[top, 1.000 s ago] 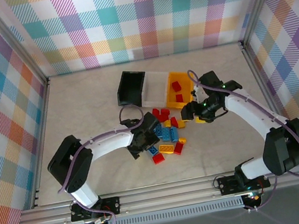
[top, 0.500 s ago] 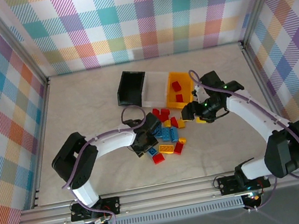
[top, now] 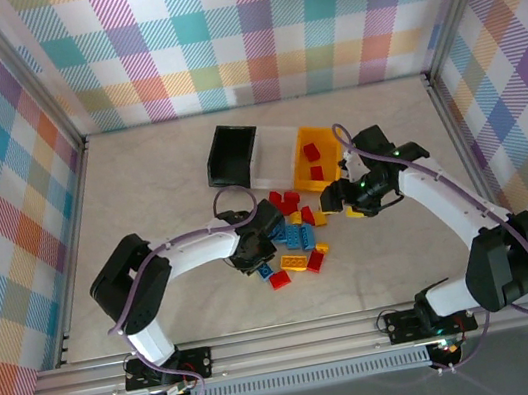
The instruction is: Sort the legos into containers by color
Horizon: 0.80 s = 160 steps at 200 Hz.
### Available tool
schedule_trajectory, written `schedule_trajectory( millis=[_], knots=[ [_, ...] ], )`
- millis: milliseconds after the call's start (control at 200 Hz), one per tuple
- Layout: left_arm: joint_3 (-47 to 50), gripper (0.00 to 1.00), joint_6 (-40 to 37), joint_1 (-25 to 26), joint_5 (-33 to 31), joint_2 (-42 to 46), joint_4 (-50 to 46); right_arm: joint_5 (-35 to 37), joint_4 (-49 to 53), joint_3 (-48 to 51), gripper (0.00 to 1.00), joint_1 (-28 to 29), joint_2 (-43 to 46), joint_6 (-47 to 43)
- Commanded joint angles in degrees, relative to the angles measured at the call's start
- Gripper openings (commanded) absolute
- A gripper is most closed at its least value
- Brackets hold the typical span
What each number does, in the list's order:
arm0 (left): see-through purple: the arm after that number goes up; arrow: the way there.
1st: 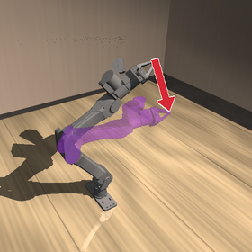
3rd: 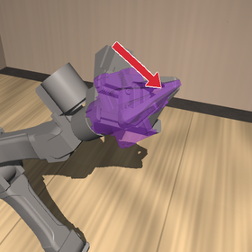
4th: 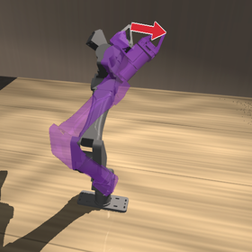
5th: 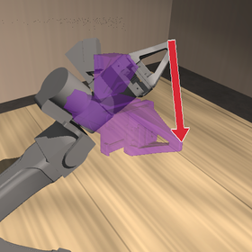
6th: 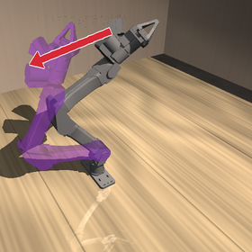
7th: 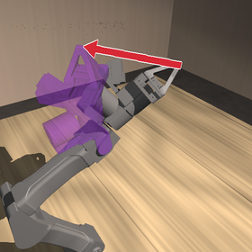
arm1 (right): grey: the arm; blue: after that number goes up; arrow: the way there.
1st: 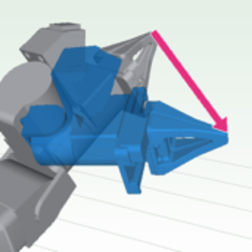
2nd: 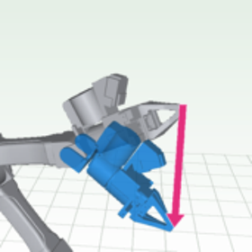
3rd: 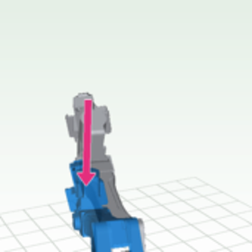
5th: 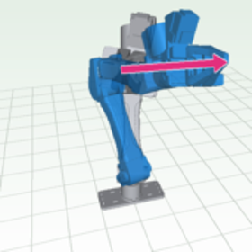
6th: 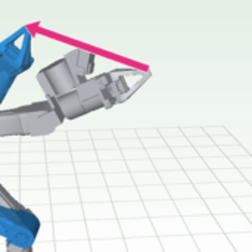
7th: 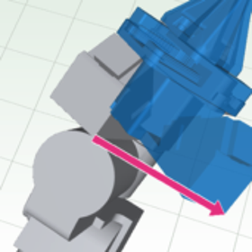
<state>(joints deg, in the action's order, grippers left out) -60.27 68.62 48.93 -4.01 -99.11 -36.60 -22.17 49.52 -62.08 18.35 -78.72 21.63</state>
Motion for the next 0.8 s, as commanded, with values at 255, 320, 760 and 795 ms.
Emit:
schedule_trajectory(
  millis=[255,320,760,795],
  knots=[
    [-17.53,0.3,-16.65,-10.57,-1.98,5.97,-10.68,0.07,-0.59,-0.05,0.71,0.04,0.08,2.06],
    [-23.67,0.3,-21.47,-12.84,-0.56,2.47,-11.21,0.37,-0.45,-0.34,0.71,0.04,0.22,2.75],
    [-80.23,0.3,-37.93,-18.6,8.64,-36.22,-24.57,5.49,4.58,-4.4,0.71,0.04,2.2,8.8],
    [-82.71,0.3,-38.08,-18.9,9.37,-38.35,-25.07,5.63,4.71,-4.49,0.71,0.1,2.57,9.57]
  ],
)
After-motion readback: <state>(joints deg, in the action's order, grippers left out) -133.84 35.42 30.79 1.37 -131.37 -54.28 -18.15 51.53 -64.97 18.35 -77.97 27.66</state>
